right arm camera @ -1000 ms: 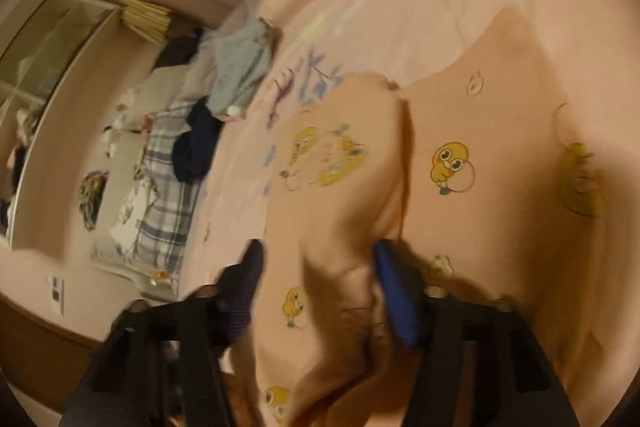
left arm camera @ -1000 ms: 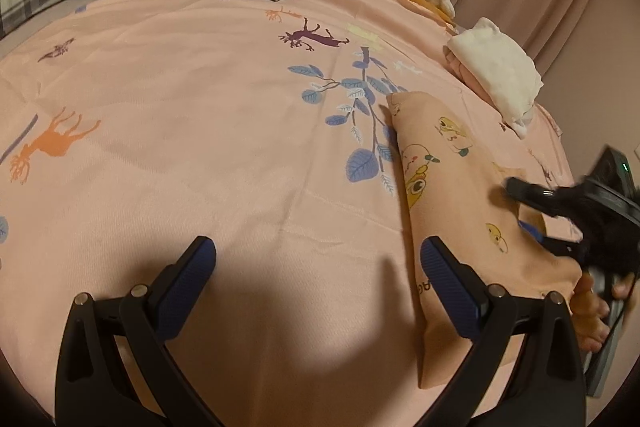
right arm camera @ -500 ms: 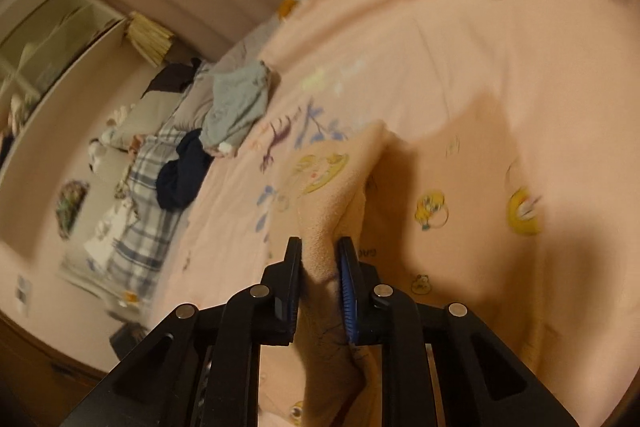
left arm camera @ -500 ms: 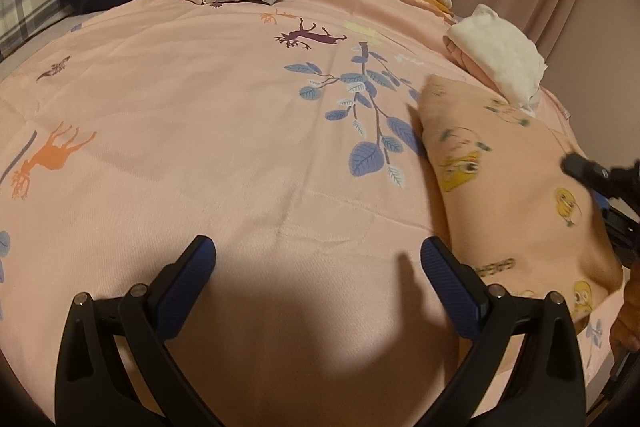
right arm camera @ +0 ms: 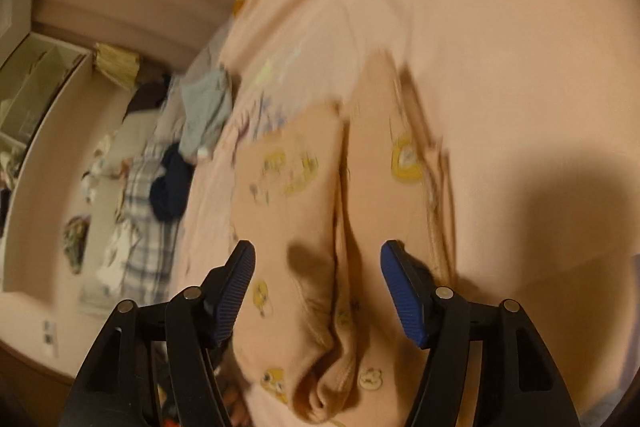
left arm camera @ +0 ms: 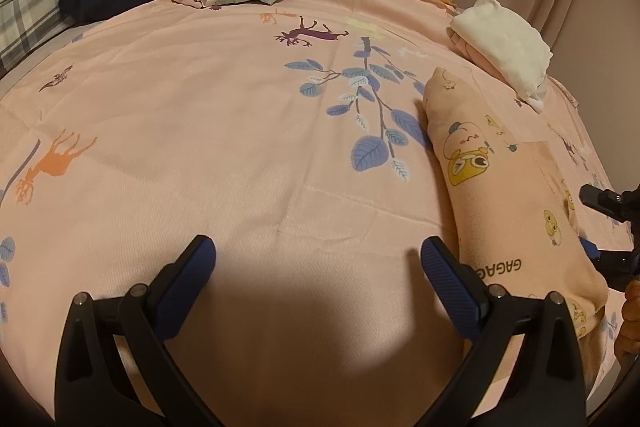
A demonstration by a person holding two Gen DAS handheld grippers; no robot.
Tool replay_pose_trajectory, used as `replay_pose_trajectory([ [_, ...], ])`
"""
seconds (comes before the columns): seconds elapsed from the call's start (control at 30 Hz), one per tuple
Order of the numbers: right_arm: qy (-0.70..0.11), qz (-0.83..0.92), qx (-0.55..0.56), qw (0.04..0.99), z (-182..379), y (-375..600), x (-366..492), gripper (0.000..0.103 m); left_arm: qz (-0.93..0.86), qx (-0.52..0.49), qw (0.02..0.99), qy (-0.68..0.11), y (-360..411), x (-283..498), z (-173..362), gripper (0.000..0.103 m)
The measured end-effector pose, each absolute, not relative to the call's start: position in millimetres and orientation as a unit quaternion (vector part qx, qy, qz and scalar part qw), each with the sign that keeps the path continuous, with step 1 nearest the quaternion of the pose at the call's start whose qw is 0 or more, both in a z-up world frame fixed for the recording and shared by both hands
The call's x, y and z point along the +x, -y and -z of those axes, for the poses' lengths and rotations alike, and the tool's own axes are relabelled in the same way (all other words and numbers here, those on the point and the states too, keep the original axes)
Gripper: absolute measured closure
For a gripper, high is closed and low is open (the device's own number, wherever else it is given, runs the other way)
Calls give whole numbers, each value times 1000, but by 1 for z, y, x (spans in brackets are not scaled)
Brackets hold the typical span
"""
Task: Fold small clothes
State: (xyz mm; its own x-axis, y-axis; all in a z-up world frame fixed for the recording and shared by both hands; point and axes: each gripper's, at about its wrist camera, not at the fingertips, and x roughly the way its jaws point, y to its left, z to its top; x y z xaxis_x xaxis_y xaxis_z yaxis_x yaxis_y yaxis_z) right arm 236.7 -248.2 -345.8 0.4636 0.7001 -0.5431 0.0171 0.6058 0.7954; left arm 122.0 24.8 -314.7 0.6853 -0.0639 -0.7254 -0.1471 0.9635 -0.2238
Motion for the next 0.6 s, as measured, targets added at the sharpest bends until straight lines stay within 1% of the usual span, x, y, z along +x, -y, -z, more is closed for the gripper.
replay_pose_trajectory([
  [0.07,-458,-235,396,761,346,241,241,37,-24,-131,909,-396,-24,122,315,0],
  [0.2,-462,-241,373,768,347,218,255,37,-18,-133,909,-396,-24,121,314,1],
  [0.27,-449,-229,364,784,343,219,253,47,3,-145,905,-400,-25,120,312,2],
  [0.3,-445,-226,361,788,342,223,248,62,29,-153,902,-403,-24,118,309,2],
  [0.33,-444,-226,366,786,344,226,249,73,65,-164,897,-406,-22,117,307,3],
  [0.4,-442,-230,381,779,350,233,246,78,149,-194,878,-411,-16,115,304,4],
  [0.5,-434,-228,380,784,349,235,241,80,199,-225,855,-422,-6,119,309,4],
  [0.53,-431,-228,376,787,347,234,240,83,193,-224,858,-420,-4,119,310,7],
  [0.57,-428,-230,376,789,346,234,239,83,193,-228,858,-418,-3,120,309,17],
  [0.6,-426,-229,379,789,346,234,238,84,202,-239,851,-421,-3,122,310,24],
])
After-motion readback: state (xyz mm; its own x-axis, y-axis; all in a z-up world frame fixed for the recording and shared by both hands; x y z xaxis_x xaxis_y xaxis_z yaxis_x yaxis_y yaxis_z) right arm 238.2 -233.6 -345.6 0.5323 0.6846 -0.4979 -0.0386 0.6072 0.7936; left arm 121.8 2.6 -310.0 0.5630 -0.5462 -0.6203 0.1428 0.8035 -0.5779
